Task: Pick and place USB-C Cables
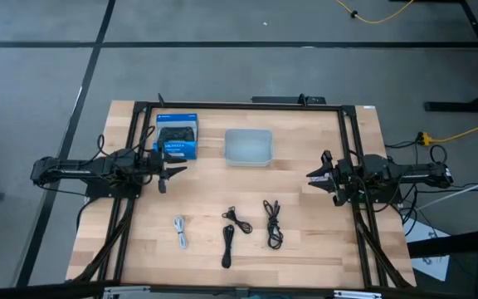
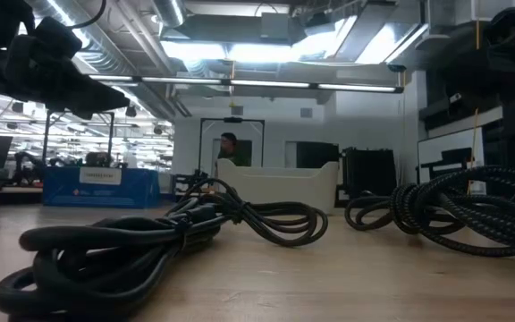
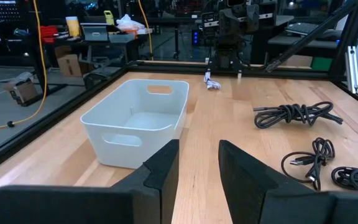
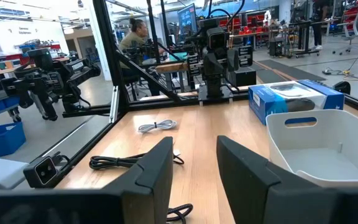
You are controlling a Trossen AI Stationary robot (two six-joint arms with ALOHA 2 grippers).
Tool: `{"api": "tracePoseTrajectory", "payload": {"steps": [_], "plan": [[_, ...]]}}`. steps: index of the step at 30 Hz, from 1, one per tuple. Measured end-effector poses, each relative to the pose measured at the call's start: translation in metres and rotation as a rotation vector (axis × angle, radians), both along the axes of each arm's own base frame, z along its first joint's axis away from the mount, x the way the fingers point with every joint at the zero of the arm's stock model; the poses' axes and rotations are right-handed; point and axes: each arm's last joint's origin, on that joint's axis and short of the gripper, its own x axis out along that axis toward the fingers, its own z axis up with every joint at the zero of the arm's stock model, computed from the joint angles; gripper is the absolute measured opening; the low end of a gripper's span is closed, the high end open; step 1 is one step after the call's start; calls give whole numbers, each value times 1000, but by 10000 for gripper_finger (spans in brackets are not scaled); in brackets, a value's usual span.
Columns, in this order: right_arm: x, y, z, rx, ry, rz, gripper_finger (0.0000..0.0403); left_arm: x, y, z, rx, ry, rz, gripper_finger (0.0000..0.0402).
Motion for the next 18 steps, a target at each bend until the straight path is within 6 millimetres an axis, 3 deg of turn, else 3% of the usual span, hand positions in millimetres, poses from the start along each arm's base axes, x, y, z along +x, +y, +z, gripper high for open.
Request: {"api": "tracePoseTrajectory", "payload": {"steps": [10,18], "plan": [[0,0,2,21,-21,1,129,0,0,0,0,0,0,106],[-3,0,21,65,-211,5,129,0,0,0,0,0,0,106]]}}
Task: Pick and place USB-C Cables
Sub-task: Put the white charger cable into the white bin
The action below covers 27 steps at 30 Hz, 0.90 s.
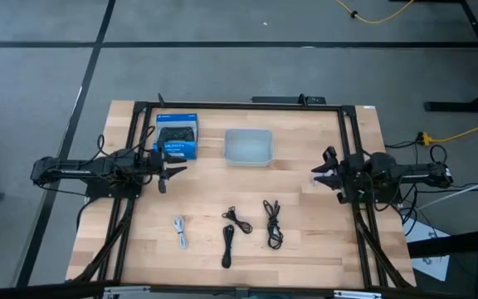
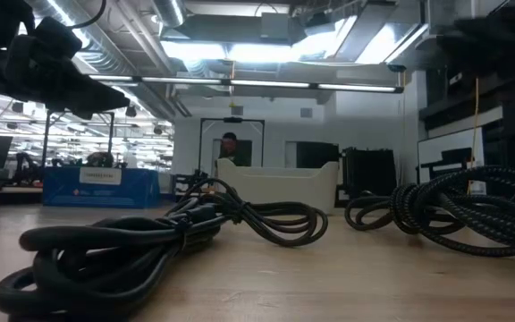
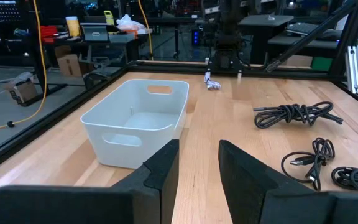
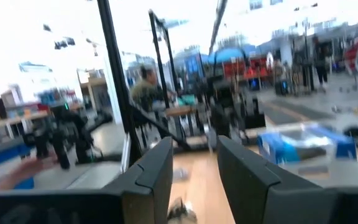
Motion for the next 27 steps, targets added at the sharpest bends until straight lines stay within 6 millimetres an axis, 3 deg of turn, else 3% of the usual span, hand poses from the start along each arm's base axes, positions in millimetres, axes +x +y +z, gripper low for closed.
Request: {"api": "tracePoseTrajectory", "payload": {"steps": [14,17,23,27], "plan": [[-3,-3,9,49,-97,-101,129,0,0,1,-3,-10,11,106],[-3,-4,9,81,-93,-112,129,0,0,2,-88,-42,-6,106],[-3,-4,9,75,-92,-115,129,0,1,12,-235,-176,22,106],[-2,-4,9,74,-92,-115,129,-3,3,30,-420,-421,70,106]]}}
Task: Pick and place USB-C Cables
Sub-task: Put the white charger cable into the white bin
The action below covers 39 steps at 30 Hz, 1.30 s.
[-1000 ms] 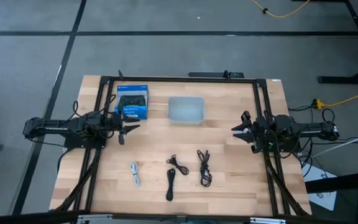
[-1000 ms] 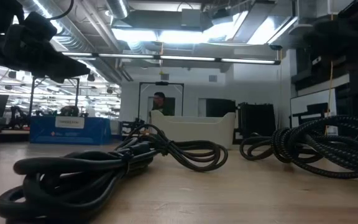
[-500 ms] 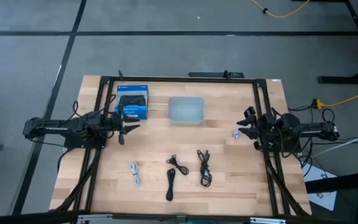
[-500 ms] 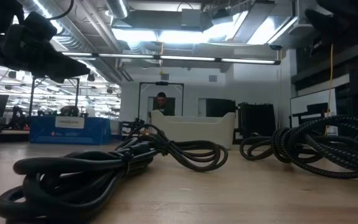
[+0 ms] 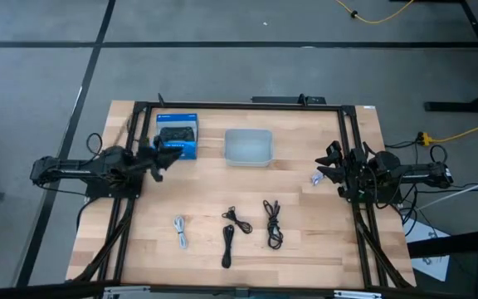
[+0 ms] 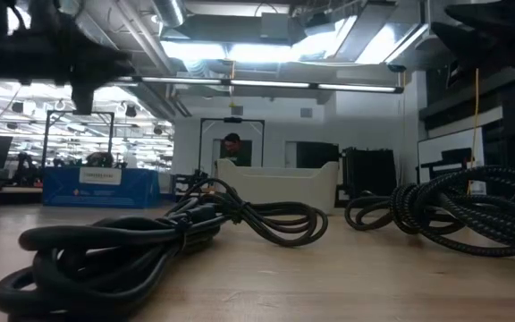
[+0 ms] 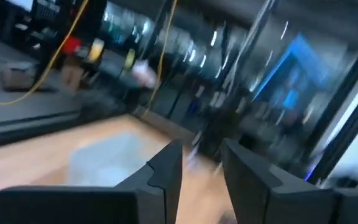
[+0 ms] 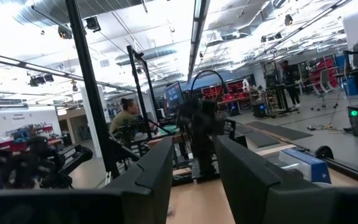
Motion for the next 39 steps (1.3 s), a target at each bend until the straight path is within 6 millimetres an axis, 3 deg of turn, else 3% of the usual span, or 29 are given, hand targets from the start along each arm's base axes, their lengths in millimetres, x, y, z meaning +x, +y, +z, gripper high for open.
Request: {"api": "tracePoseTrajectory", "payload": {"steps": [5,12,19,22,28,35,39], "plan": [[0,0,0,-1,2,0,129,-7,-6,28,112,-260,-160,106],[0,0,-1,0,15,1,129,4,-13,72,219,-249,-216,106],[2,0,-5,-28,52,-9,129,46,-21,127,186,138,-292,105],[2,0,-7,-29,72,-9,129,65,-25,138,163,344,-302,105],[4,0,-12,-31,130,-7,129,101,-40,136,62,614,-373,105],[5,0,-21,2,221,4,129,118,-41,114,64,912,-571,105],[6,0,-28,10,296,6,129,122,-38,99,-218,1025,-567,105]]}}
